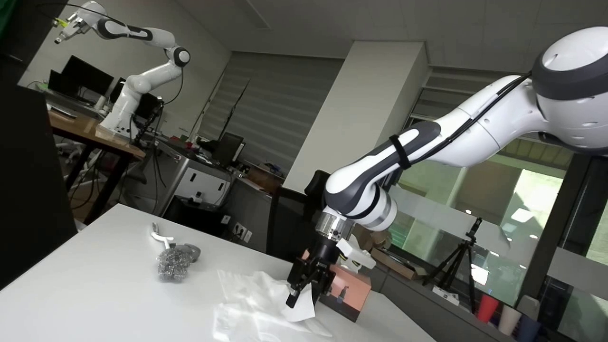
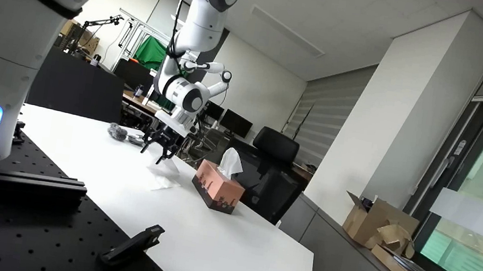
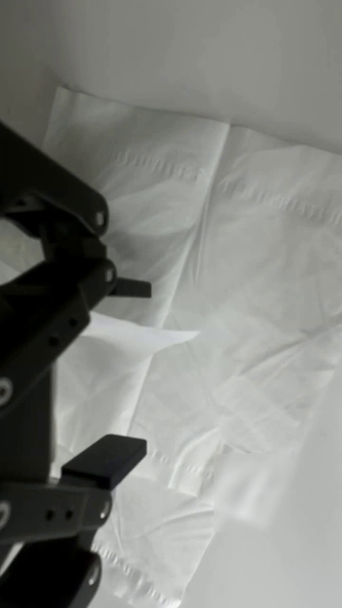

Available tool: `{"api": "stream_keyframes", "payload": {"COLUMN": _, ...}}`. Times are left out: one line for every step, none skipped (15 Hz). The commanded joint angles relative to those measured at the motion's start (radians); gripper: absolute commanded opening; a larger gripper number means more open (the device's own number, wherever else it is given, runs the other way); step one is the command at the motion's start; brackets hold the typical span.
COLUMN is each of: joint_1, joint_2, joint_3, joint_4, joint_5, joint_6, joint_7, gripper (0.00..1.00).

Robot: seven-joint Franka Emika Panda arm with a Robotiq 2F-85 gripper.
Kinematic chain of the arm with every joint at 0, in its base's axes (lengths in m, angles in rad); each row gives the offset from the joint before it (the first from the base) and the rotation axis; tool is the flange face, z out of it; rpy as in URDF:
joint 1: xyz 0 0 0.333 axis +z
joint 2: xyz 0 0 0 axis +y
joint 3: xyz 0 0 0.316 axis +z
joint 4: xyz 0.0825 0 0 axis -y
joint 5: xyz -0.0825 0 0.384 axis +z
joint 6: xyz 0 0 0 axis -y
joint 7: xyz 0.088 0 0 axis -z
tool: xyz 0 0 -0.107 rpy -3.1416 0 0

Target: Get a wipe from the wipe holder and put it on the table

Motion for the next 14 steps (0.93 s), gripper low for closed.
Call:
{"api": "stream_keyframes", "payload": {"joint_1": 0.088, "joint_2": -0.047, "joint_3": -0.088, "joint_4": 0.02, "joint_5": -0.089, "joint_6": -0.083, "joint_7": 0.177, "gripper": 1.0}}
{"api": "stream_keyframes", "payload": {"joint_1": 0.109, "joint_2": -0.057, "joint_3": -0.11, "joint_4": 0.019, "joint_5": -0.116, "joint_6": -0.092, "joint_7": 0.216, "gripper": 1.0}}
{"api": "stream_keyframes", "payload": {"joint_1": 0.139, "joint_2": -0.068, "joint_3": -0.142, "joint_4": 0.017, "joint_5": -0.154, "joint_6": -0.105, "joint_7": 0.27, "gripper": 1.0}}
{"api": "stream_keyframes", "payload": {"joint_1": 0.163, "joint_2": -0.081, "joint_3": -0.167, "joint_4": 0.014, "joint_5": -0.188, "joint_6": -0.131, "joint_7": 0.317, "gripper": 1.0}}
{"api": "stream_keyframes", "payload": {"joint_1": 0.184, "joint_2": -0.088, "joint_3": -0.188, "joint_4": 0.017, "joint_5": -0.222, "joint_6": -0.163, "joint_7": 0.362, "gripper": 1.0}}
{"api": "stream_keyframes", "payload": {"joint_1": 0.201, "joint_2": -0.095, "joint_3": -0.204, "joint_4": 0.022, "joint_5": -0.251, "joint_6": -0.209, "joint_7": 0.403, "gripper": 1.0}}
{"api": "stream_keyframes", "payload": {"joint_1": 0.214, "joint_2": -0.098, "joint_3": -0.215, "joint_4": 0.032, "joint_5": -0.275, "joint_6": -0.262, "joint_7": 0.438, "gripper": 1.0}}
{"api": "stream_keyframes", "payload": {"joint_1": 0.204, "joint_2": -0.095, "joint_3": -0.199, "joint_4": 0.051, "joint_5": -0.27, "joint_6": -0.343, "joint_7": 0.427, "gripper": 1.0}}
{"api": "stream_keyframes", "payload": {"joint_1": 0.187, "joint_2": -0.091, "joint_3": -0.176, "joint_4": 0.071, "joint_5": -0.246, "joint_6": -0.442, "joint_7": 0.386, "gripper": 1.0}}
{"api": "stream_keyframes", "payload": {"joint_1": 0.151, "joint_2": -0.081, "joint_3": -0.136, "joint_4": 0.08, "joint_5": -0.22, "joint_6": -0.492, "joint_7": 0.317, "gripper": 1.0}}
{"api": "stream_keyframes", "payload": {"joint_1": 0.165, "joint_2": -0.088, "joint_3": -0.149, "joint_4": 0.05, "joint_5": -0.256, "joint_6": -0.402, "joint_7": 0.369, "gripper": 1.0}}
{"api": "stream_keyframes", "payload": {"joint_1": 0.157, "joint_2": -0.087, "joint_3": -0.136, "joint_4": 0.056, "joint_5": -0.248, "joint_6": -0.446, "joint_7": 0.352, "gripper": 1.0}}
{"api": "stream_keyframes", "payload": {"joint_1": 0.152, "joint_2": -0.086, "joint_3": -0.129, "joint_4": 0.058, "joint_5": -0.243, "joint_6": -0.461, "joint_7": 0.343, "gripper": 1.0}}
{"api": "stream_keyframes", "payload": {"joint_1": 0.149, "joint_2": -0.086, "joint_3": -0.126, "joint_4": 0.058, "joint_5": -0.242, "joint_6": -0.465, "joint_7": 0.337, "gripper": 1.0}}
